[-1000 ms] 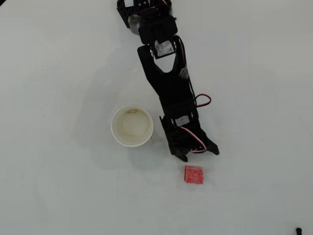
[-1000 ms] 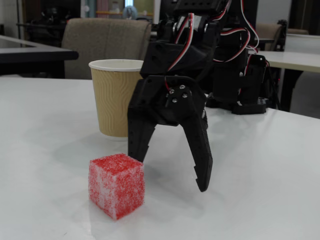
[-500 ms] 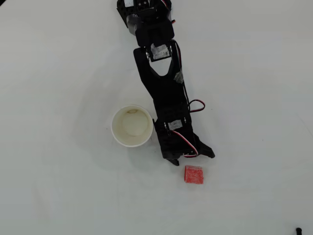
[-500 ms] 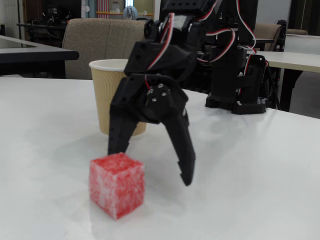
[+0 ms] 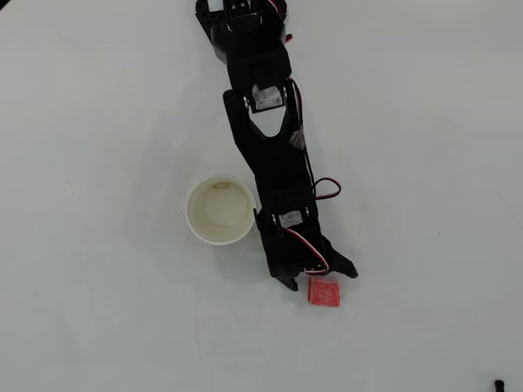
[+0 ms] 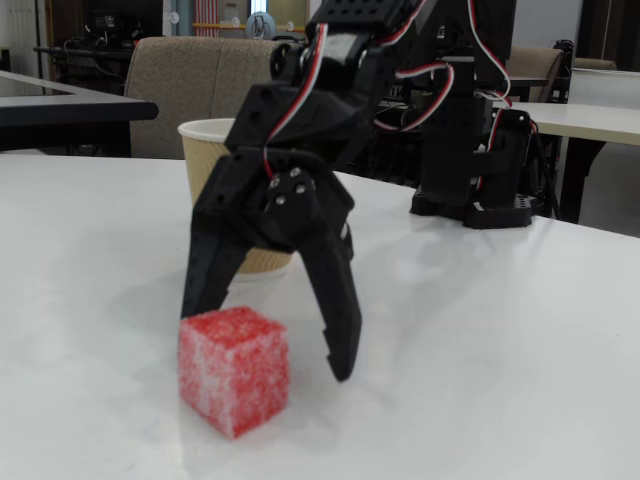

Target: Grasp a red cube and put it in the cup.

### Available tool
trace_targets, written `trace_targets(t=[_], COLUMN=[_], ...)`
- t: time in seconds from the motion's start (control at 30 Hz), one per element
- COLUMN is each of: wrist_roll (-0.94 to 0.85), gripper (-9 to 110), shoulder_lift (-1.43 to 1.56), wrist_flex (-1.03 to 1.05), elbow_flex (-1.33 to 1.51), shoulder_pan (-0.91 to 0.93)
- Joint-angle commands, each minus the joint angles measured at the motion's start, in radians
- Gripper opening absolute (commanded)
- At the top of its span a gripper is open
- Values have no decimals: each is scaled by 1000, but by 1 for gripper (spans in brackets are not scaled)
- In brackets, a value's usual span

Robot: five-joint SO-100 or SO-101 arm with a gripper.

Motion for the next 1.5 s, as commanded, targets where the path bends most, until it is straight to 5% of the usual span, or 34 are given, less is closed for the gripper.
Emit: trace_targets(t=[0.0, 0.63, 0.97, 1.47], wrist_roll=[-11, -32, -32, -20], gripper=[40, 39, 18, 12], shoulder_lift=[6, -97, -100, -100], wrist_flex=[-20, -21, -28, -38], elbow_flex=[-104, -227, -233, -242], shoulder_pan=[17, 52, 58, 81])
